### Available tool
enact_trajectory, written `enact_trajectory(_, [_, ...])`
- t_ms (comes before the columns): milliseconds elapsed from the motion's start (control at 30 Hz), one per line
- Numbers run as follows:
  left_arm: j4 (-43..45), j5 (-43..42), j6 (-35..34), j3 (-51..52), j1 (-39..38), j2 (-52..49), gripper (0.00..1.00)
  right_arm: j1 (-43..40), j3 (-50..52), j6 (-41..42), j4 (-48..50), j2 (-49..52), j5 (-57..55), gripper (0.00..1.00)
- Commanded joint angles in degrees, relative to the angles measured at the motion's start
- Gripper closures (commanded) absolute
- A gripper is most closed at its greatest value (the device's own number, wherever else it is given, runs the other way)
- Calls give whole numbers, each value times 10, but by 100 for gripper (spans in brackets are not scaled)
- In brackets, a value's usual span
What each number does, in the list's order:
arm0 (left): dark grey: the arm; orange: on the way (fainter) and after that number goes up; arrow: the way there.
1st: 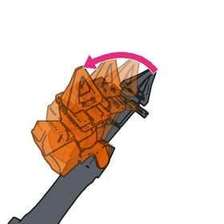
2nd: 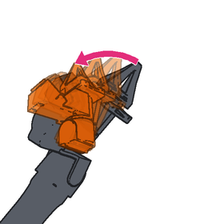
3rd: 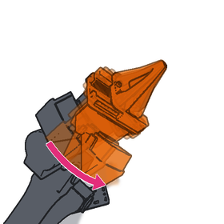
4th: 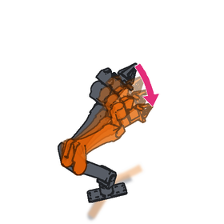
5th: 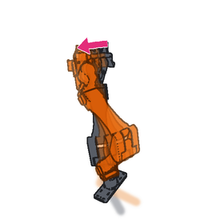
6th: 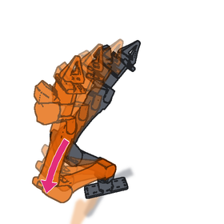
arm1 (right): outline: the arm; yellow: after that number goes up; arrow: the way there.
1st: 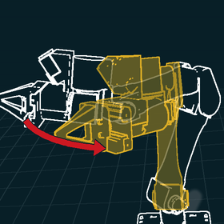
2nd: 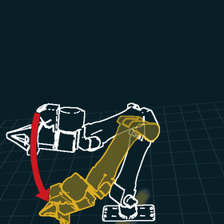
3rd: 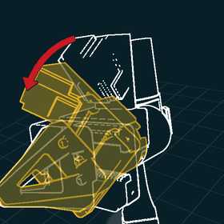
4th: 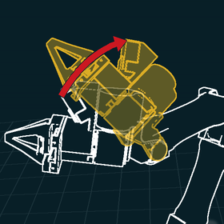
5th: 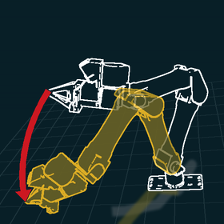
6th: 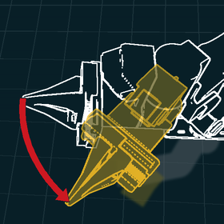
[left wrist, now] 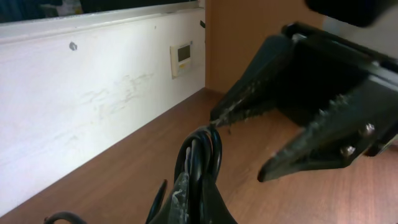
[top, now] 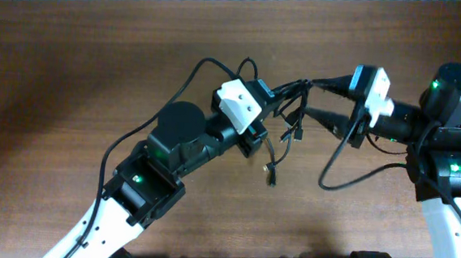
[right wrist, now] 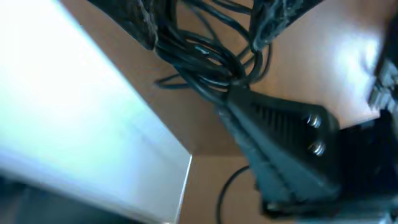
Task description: Untangle cables
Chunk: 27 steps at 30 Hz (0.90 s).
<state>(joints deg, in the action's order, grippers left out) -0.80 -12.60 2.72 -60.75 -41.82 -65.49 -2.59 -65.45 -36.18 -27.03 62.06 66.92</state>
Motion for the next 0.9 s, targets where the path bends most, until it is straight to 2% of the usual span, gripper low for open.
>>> enact_trajectory(0, [-5, 0, -13, -5, 3, 22, 100, -1, -5, -175, -2, -6, 37, 48])
enact_trajectory(100, [-10, 0, -15, -5, 3, 27, 100, -1, -5, -210, -2, -6, 36, 41])
enact_trajectory(233, [-5, -1, -21, -5, 3, 34, 100, -1, -5, -242, -2, -6, 47, 39])
enact_trajectory(300, [9, -33, -23, -5, 3, 34, 100, -1, -5, -251, -3, -6, 60, 36])
enact_trajectory(400, [23, -59, -34, -5, 3, 34, 100, -1, -5, -251, -4, -6, 60, 36])
enact_trajectory(533, [23, -66, -36, -5, 3, 34, 100, -1, -5, -251, -3, -6, 60, 45])
enact_trajectory(600, [22, -74, -36, -5, 3, 34, 100, -1, -5, -251, -4, -6, 60, 56])
enact_trajectory(667, [22, -72, -36, -5, 3, 34, 100, -1, -5, -251, -4, -6, 60, 76])
enact_trajectory(700, [23, -71, -36, -5, 3, 34, 100, -1, -5, -250, -5, -6, 60, 96])
enact_trajectory(867, [33, -64, -37, -5, 3, 34, 100, -1, -5, -249, -11, -6, 62, 96])
